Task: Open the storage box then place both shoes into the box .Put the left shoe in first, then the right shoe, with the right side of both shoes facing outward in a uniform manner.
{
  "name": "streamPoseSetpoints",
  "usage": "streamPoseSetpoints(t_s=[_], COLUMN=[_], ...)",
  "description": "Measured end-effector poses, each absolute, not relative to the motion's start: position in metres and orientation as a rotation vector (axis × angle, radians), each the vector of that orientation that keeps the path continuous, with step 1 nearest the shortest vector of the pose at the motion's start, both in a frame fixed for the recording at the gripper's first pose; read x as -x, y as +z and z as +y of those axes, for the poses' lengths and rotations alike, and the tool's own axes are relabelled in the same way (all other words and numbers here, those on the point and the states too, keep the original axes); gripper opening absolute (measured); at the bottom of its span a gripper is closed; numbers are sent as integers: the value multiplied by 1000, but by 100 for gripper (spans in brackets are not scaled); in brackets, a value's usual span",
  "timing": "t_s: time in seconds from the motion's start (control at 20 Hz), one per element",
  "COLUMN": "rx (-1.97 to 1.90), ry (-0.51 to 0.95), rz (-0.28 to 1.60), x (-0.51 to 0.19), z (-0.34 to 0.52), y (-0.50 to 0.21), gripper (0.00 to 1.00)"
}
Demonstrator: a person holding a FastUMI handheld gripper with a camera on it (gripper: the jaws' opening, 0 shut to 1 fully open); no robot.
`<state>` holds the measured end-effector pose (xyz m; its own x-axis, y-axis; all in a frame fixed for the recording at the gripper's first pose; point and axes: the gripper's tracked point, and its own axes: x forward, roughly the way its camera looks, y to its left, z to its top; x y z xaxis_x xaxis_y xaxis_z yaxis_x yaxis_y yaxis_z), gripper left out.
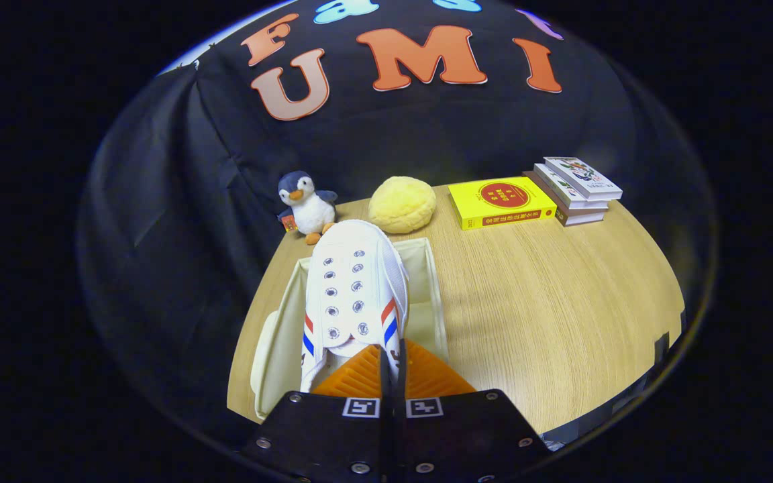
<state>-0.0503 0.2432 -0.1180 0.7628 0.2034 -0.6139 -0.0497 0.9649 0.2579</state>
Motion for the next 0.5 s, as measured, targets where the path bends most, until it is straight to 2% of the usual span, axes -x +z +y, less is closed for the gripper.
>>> streamPoseSetpoints(t_s=[0.3, 0.4, 0.5], rx=[-146, -142, -145], ry=[56, 68, 100], rz=[789, 805, 793], x=[53, 50, 48], z=[246, 249, 262], y=[-161, -171, -166], gripper=[1, 3, 12])
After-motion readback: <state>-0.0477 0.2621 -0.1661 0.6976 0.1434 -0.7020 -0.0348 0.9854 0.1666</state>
